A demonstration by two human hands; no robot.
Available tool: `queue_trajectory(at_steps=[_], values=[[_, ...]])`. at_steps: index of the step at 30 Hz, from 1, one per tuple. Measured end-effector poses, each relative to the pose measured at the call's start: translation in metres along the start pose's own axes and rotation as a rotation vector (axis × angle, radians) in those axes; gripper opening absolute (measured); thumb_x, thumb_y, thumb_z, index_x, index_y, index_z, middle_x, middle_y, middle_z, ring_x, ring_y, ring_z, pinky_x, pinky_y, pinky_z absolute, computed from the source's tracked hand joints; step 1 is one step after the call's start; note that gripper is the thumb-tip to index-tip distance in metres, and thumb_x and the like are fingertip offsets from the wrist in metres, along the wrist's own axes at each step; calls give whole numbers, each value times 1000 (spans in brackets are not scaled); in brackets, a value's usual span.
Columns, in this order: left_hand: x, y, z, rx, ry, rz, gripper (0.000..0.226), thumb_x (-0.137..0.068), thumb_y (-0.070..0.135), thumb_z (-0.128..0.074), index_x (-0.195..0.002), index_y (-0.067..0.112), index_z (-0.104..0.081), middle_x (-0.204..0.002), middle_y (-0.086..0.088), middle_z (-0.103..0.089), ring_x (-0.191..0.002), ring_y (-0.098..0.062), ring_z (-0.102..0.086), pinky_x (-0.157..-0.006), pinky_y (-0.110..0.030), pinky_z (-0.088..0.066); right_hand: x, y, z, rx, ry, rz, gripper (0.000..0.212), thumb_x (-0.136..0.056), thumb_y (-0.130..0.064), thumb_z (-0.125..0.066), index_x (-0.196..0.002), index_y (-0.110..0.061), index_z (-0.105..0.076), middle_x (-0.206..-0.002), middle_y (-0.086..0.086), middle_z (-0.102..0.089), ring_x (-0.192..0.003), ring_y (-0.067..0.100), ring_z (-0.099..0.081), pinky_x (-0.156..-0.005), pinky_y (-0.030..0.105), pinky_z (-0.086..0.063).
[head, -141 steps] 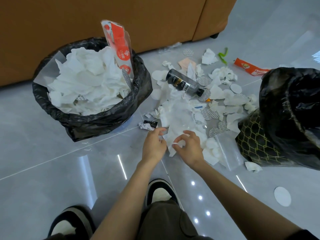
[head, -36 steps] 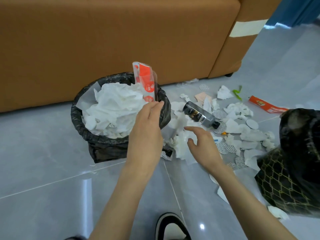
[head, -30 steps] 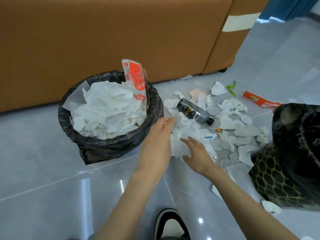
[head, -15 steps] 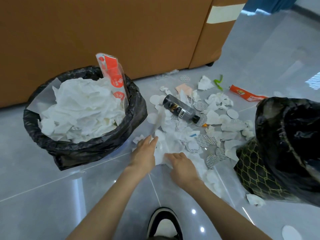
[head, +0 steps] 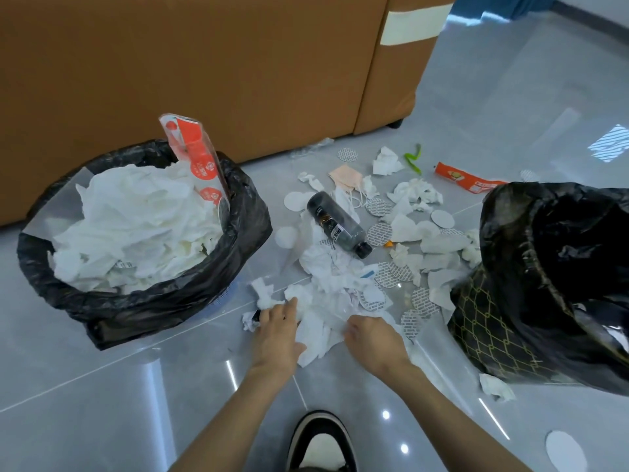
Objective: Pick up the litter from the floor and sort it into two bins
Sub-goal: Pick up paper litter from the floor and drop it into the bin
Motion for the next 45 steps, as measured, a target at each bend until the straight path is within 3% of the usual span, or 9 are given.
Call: queue_trajectory(at_steps=[5, 8, 10, 16, 23, 26, 32, 39, 45], values=[[8, -6, 4, 1, 78, 12, 54, -89, 32, -59, -137, 23, -34, -132, 5, -47, -125, -19, -36, -96, -27, -36, 12, 15, 24, -351, 180, -114, 16, -91, -25, -47, -80, -14, -53, -74, 3, -61, -73, 25, -59, -66, 34, -48], [14, -7, 3, 101, 111, -14, 11, -91, 25, -57, -98, 19, -53, -106, 2, -60, -103, -17, -53, -81, -27, -41, 21, 10, 40, -497, 272, -83, 13, -90, -23, -49, -86, -14, -58, -75, 3, -65, -70, 20, -60, -66, 34, -50], [17, -7, 4, 249, 142, -5, 15, -90, 20, -57, -78, 18, -48, -89, 1, -57, -84, -16, -54, -69, -24, -40, 25, 6, 50, -618, 313, -67, 15, -89, -20, -51, -83, -6, -54, -70, 4, -60, -62, 18, -53, -59, 32, -44], [27, -16, 37, 364, 355, 21, 5, -84, 20, -60, -84, 15, -63, -90, 4, -55, -89, -17, -51, -81, -25, -39, 18, -2, 55, -1074, 282, -80, 35, -70, -30, -49, -75, 5, -46, -68, 8, -45, -64, 18, -40, -61, 33, -33], [26, -59, 24, 247, 123, 289, 74, -76, 28, -68, -139, 25, -29, -147, -6, -15, -134, -28, -17, -106, -33, -24, 1, -13, 15, -353, 123, -168, 13, -86, -23, -53, -93, -13, -49, -100, 5, -48, -99, 24, -41, -80, 34, -36], [15, -52, 13, 316, 71, 133, 98, -74, 30, -72, -148, 32, -8, -155, -3, -1, -141, -28, -9, -113, -34, -17, -1, -18, 5, -138, 128, -144, 66, -84, -35, -62, -140, -20, -29, -143, 6, -26, -127, 29, -24, -100, 39, -36], [6, -46, 4, 212, -32, -29, 78, -85, 20, -64, -148, 30, -20, -153, 4, -18, -136, -20, -26, -112, -26, -25, -11, -19, -19, -79, -22, -169, 93, -80, -41, -68, -149, -20, -9, -155, 6, -9, -136, 33, -21, -105, 42, -36], [6, -47, 10, 296, 12, 0, 42, -83, 17, -67, -123, 23, -53, -121, -1, -45, -108, -18, -48, -88, -19, -36, -14, -19, -20, -149, 44, -124, 43, -89, -20, -56, -131, -16, -47, -131, 5, -40, -108, 24, -55, -90, 34, -47], [3, -54, 17, 409, 68, 51, 24, -83, 10, -66, -75, 26, -50, -105, 0, -49, -74, -7, -49, -65, -7, -33, -14, -22, -13, -307, 111, -192, 20, -87, -16, -57, -101, -2, -64, -100, 11, -66, -95, 27, -62, -71, 24, -42]])
Point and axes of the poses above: each hand's wrist, its own x-axis away from the middle knuckle, its own z-axis out of the back of the hand, y = z × x, the point moved 8 cm from there along -x, towards the middle knuckle
